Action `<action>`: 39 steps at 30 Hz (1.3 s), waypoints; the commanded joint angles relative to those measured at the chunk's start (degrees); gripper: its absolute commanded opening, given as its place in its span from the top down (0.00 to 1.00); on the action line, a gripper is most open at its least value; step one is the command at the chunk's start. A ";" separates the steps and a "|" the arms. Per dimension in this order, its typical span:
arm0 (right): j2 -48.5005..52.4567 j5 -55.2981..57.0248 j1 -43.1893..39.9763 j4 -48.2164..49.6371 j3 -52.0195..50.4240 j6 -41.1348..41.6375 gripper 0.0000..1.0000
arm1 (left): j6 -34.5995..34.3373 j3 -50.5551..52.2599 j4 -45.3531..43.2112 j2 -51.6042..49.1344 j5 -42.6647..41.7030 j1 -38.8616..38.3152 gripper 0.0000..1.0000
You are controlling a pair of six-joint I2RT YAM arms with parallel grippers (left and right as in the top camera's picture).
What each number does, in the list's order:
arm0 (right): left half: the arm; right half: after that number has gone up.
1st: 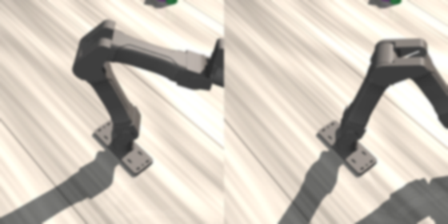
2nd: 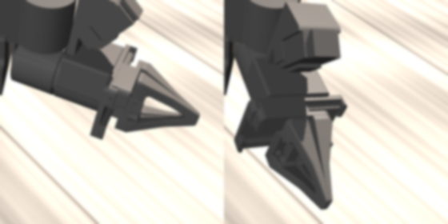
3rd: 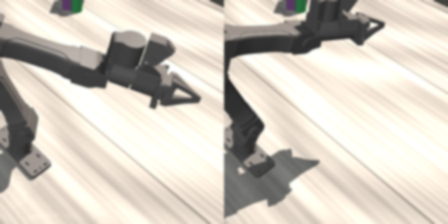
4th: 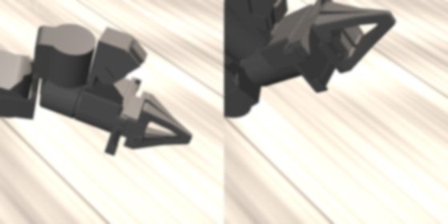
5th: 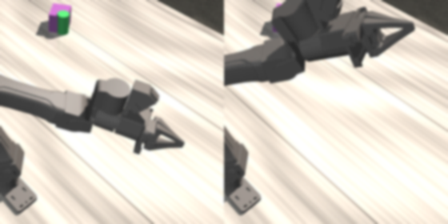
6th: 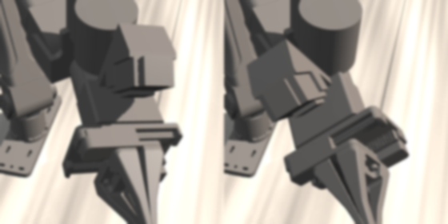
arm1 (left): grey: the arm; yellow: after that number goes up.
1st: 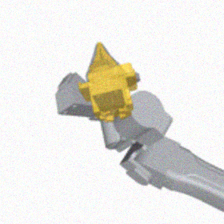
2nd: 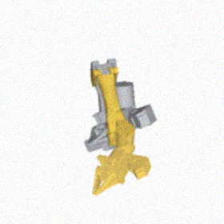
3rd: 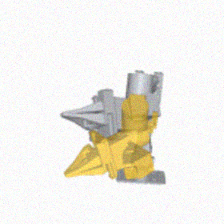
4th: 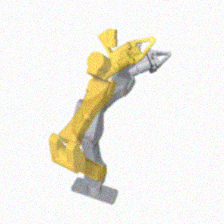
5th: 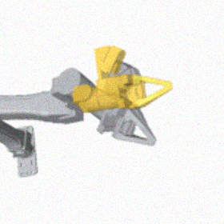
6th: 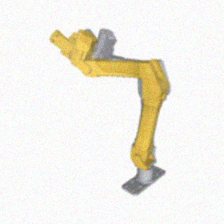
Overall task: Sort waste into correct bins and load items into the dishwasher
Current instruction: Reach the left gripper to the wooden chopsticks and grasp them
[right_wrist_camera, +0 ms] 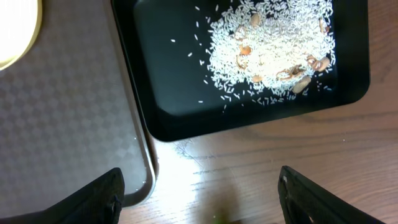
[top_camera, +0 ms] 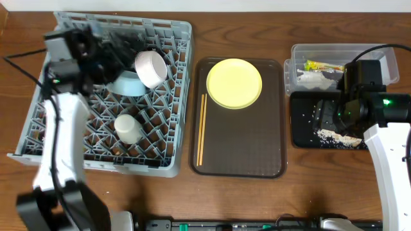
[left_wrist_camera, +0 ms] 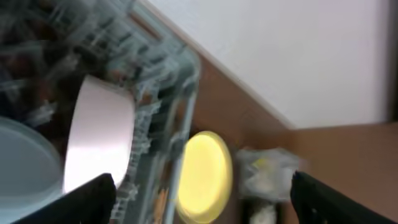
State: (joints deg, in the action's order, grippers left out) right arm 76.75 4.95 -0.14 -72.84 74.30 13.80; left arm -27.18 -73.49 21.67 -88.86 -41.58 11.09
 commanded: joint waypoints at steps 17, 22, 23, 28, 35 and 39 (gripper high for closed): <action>-0.35 0.61 -0.22 -0.07 0.81 -0.59 0.04 | 1.90 0.20 20.06 -5.79 41.11 -45.18 0.10; -0.35 0.61 -0.22 -0.09 0.81 -0.59 0.04 | -4.94 0.20 20.35 -13.90 40.39 -47.19 0.11; -0.35 0.61 -0.22 -0.09 0.81 -0.59 0.04 | -4.94 0.20 20.31 -14.78 39.82 -47.43 0.11; -0.35 0.59 -0.22 -0.09 0.81 -0.59 0.03 | -5.07 0.20 19.69 -19.21 36.48 -48.48 0.16; -0.35 0.61 -0.22 -0.26 0.81 -0.59 0.03 | -5.09 0.20 19.41 -23.08 36.26 -48.52 0.16; -0.35 0.61 -0.22 -0.26 0.81 -0.59 0.03 | -5.07 0.22 19.37 -24.44 36.26 -48.52 0.16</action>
State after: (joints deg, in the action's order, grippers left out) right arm 76.75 4.95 -0.14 -72.90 74.30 13.21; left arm -31.57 -73.56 40.91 -111.83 -5.43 -37.41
